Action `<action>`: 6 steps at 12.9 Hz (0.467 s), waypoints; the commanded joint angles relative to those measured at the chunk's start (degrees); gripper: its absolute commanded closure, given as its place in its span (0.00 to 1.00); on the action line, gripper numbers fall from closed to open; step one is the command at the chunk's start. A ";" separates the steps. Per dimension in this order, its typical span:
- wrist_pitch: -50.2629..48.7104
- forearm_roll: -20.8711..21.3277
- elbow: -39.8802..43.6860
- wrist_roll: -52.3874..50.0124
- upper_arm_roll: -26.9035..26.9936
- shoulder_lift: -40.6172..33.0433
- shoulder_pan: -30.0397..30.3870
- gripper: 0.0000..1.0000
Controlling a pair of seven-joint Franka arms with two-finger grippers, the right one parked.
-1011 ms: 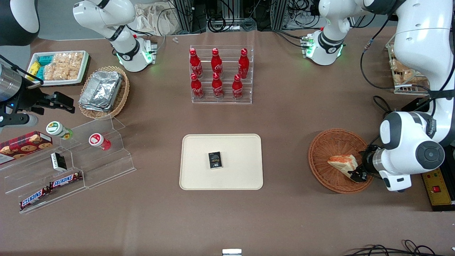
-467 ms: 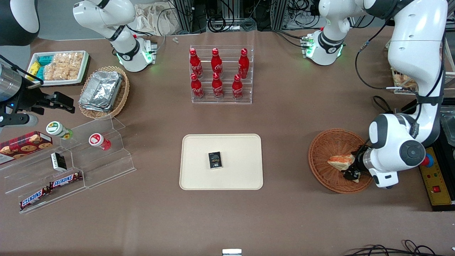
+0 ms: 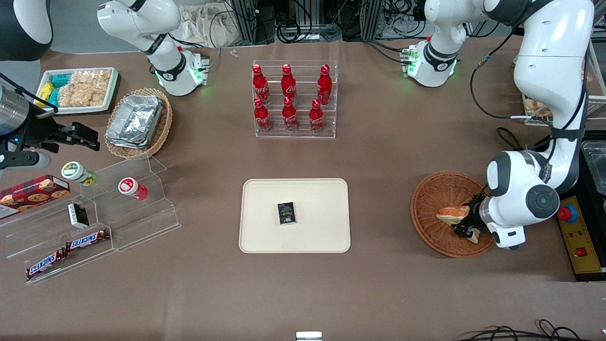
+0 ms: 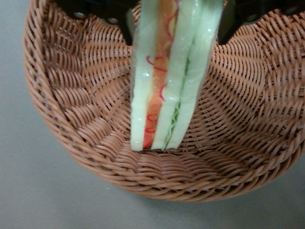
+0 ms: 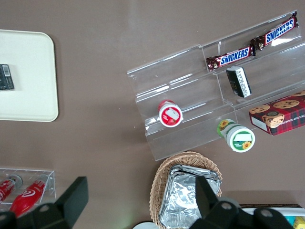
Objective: Place sandwich from basket to tray
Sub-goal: 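Close the left gripper on the wrapped sandwich and lift it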
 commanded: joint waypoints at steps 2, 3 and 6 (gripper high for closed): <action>-0.99 1.84 0.82 2.23 0.00 -1.56 -0.24 1.00; -2.13 1.75 1.61 3.20 0.00 -2.52 -0.06 1.00; -15.80 0.87 7.65 8.02 -0.18 -6.82 0.03 1.00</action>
